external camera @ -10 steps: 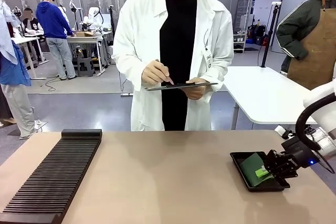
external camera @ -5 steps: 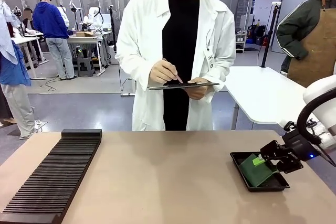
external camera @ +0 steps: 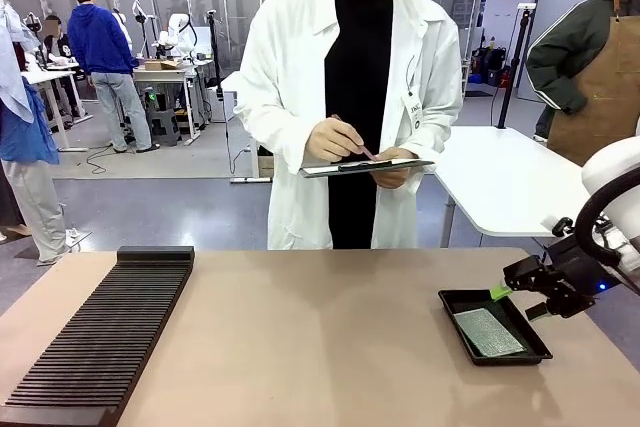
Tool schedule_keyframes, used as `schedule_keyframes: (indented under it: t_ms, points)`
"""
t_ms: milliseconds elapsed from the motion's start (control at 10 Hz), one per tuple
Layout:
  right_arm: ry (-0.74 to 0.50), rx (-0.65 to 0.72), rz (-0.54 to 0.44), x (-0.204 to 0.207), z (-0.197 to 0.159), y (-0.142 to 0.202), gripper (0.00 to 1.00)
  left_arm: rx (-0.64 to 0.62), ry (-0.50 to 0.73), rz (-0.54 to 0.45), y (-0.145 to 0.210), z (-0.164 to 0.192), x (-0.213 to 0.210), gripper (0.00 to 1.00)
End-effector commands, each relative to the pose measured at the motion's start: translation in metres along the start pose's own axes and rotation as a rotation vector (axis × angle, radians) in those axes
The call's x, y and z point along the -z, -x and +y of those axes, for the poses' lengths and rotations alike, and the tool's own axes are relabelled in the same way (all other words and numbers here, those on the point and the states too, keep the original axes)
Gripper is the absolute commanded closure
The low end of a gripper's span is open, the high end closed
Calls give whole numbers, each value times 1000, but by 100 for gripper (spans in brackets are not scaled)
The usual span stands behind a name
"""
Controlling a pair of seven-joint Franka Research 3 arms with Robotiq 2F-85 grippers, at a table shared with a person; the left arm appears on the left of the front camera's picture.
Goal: Inspect the PCB.
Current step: Place the Blank PCB in the ESD tray.
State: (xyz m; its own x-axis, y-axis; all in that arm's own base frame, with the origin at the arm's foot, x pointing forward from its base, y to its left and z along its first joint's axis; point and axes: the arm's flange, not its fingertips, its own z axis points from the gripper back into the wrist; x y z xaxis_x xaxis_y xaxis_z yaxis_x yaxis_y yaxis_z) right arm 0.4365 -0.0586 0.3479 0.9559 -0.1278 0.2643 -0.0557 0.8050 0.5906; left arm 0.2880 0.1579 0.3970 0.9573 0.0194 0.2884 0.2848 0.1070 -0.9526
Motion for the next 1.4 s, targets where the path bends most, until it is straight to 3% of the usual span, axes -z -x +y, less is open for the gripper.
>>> schedule_keyframes:
  t_ms: [0,1200,1300]
  points:
    - [9,31,19,5,6,3,0,-4,-8,4,0,-4,0,0]
    - [-1,8,-2,-1,-1,0,0,-4,-8,4,0,-4,0,0]
    - [-62,35,37,-22,15,-5,0,-4,-8,4,0,-4,0,0]
